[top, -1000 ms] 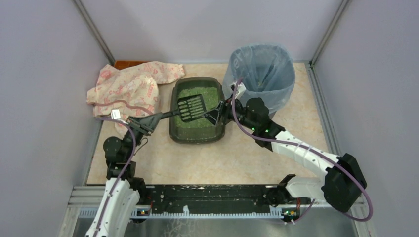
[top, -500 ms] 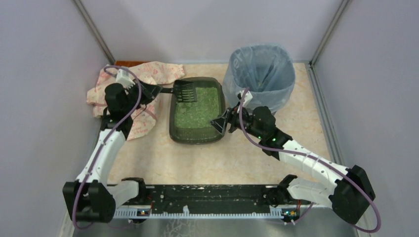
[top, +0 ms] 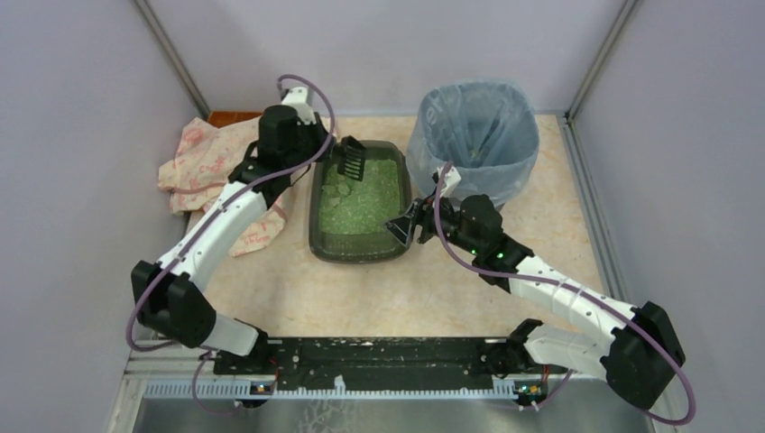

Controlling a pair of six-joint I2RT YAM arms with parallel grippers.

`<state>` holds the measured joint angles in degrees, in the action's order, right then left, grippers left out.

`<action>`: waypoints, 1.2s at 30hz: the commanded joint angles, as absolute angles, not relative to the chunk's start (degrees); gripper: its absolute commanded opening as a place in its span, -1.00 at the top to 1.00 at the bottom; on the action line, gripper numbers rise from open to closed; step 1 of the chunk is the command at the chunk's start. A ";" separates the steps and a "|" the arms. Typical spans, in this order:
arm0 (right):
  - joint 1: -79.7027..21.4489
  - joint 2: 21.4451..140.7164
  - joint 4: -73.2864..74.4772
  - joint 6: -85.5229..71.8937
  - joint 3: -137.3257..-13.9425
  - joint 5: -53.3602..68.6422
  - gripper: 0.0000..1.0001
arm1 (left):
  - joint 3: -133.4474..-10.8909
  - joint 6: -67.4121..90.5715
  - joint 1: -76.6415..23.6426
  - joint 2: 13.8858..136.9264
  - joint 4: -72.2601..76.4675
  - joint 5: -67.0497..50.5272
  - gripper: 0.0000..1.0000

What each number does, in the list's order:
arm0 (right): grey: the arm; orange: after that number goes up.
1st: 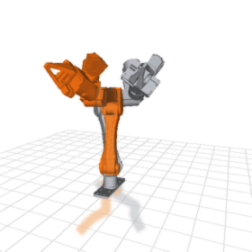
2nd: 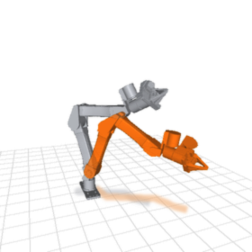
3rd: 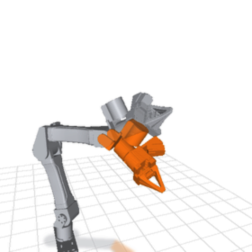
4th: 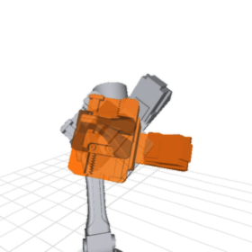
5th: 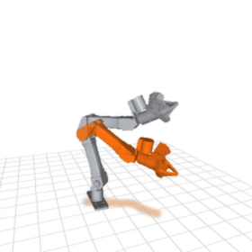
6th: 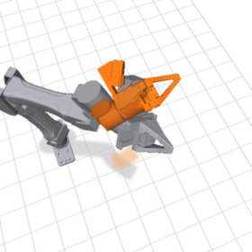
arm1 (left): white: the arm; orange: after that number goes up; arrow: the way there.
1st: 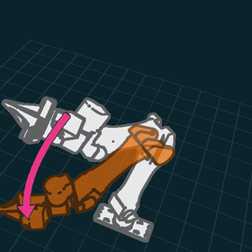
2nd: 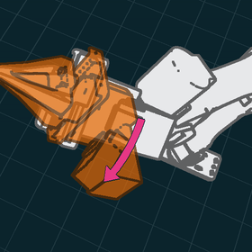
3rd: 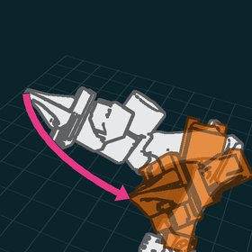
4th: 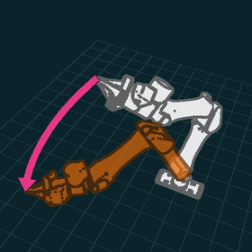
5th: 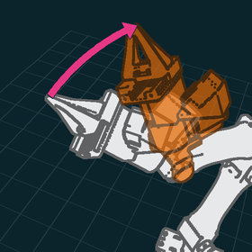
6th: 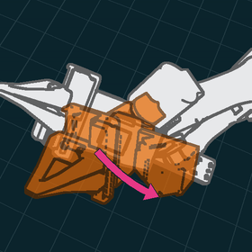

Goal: Clean the litter box

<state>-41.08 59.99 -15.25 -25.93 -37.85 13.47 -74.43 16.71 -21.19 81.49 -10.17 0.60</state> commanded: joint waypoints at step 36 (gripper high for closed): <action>-40.43 55.09 -15.69 -24.90 -35.41 11.82 -0.28 | -75.41 -6.24 -37.80 91.30 -11.33 22.70 1.00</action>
<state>-40.82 56.66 -13.61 -25.50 -35.22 11.84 -75.31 -8.84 -37.71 93.30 -12.93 27.81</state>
